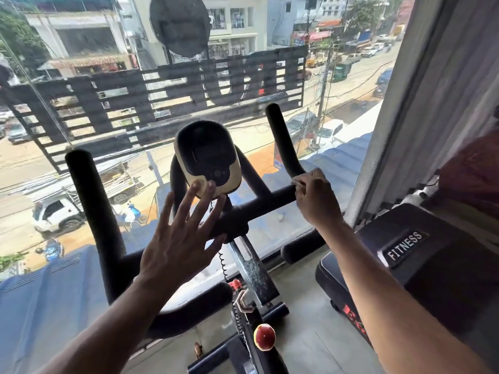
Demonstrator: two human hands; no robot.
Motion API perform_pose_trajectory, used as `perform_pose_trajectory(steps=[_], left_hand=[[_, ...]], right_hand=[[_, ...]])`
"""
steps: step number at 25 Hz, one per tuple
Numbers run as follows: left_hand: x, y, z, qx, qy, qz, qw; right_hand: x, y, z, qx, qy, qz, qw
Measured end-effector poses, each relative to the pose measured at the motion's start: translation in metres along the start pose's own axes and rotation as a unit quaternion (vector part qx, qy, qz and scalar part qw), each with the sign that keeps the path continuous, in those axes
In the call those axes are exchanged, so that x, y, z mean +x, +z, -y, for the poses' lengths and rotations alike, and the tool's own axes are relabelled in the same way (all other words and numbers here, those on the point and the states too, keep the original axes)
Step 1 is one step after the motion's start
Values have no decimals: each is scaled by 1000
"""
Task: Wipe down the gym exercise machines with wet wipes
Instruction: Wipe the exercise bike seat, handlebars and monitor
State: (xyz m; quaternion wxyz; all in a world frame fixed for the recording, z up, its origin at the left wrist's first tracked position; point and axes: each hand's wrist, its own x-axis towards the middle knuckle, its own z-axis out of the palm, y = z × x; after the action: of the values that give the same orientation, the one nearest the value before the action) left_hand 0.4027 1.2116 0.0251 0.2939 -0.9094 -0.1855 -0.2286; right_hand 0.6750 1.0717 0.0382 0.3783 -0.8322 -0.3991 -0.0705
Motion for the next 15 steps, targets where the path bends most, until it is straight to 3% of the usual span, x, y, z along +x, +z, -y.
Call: perform_pose_trajectory(steps=[3, 7, 8, 10, 12, 15], left_hand=[[2, -1, 2, 12, 0, 4, 1000], [5, -4, -3, 40, 27, -10, 999], [8, -3, -3, 40, 46, -12, 998], [18, -2, 1, 38, 54, -17, 998], [25, 2, 3, 27, 38, -5, 999], [26, 0, 1, 17, 39, -6, 999]], right_hand=[[-25, 14, 28, 44, -30, 2, 999], [-50, 0, 37, 201, -42, 60, 977], [-52, -10, 27, 239, -38, 42, 969], [-48, -25, -9, 299, 40, -77, 950], [-44, -20, -63, 394, 207, -172, 879], [-52, 19, -115, 550, 376, -99, 739]])
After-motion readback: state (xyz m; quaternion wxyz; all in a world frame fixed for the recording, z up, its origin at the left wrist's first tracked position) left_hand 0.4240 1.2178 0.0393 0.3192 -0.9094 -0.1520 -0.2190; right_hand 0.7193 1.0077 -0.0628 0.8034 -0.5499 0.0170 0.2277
